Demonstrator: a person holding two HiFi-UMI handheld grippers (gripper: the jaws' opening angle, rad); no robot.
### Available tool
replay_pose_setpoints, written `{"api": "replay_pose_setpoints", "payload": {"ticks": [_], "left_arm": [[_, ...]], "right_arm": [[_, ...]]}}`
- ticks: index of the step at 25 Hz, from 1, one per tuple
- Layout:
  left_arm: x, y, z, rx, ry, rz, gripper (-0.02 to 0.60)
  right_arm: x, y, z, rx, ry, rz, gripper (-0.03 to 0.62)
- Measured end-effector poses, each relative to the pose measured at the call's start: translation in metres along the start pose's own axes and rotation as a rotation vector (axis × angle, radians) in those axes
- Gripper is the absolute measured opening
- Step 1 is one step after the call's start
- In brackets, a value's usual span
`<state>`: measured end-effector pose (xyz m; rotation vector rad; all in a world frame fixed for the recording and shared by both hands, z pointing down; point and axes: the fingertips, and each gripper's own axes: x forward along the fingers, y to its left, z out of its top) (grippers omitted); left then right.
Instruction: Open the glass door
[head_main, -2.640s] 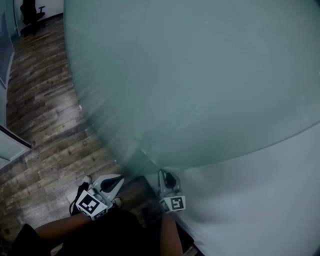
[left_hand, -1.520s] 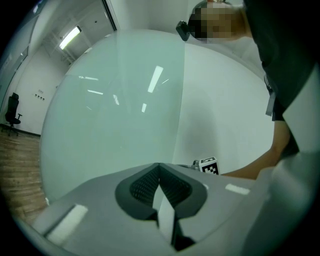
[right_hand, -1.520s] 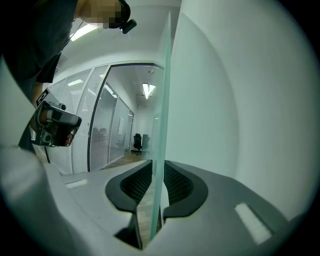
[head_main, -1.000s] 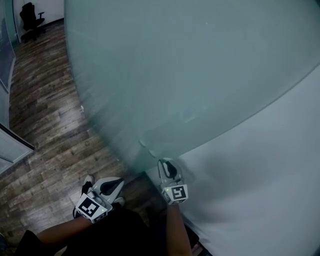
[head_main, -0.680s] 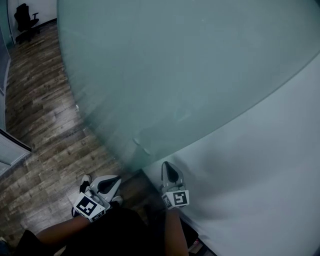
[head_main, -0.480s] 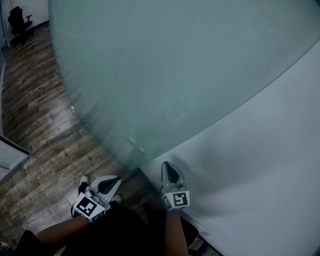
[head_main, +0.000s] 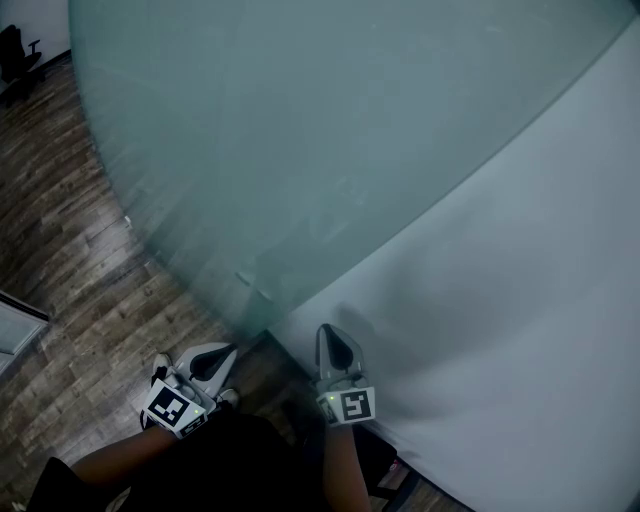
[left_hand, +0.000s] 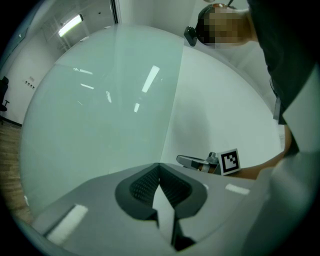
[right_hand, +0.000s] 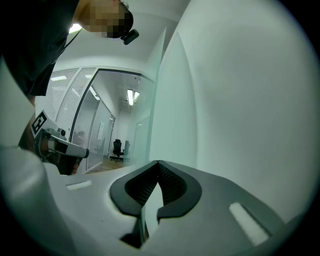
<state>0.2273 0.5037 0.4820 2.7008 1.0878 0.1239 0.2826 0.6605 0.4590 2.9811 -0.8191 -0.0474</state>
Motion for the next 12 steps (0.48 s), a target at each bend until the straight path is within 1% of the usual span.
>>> {"api": "replay_pose_setpoints", "payload": {"ticks": [2, 6, 8, 12], "left_arm": [[0.003, 0.001, 0.006, 0.007, -0.022, -0.007, 0.000], [0.010, 0.004, 0.010, 0.008, -0.044, -0.006, 0.000], [0.012, 0.004, 0.014, 0.010, -0.057, -0.010, 0.000], [0.002, 0.006, 0.027, 0.013, -0.084, 0.008, 0.000]], "right_arm": [[-0.006, 0.007, 0.003, -0.015, -0.011, -0.015, 0.000], [-0.015, 0.031, 0.016, -0.128, -0.002, -0.021, 0.000], [-0.018, 0.037, 0.025, -0.127, -0.016, -0.021, 0.000], [-0.024, 0.058, 0.047, -0.068, -0.047, -0.023, 0.000]]}}
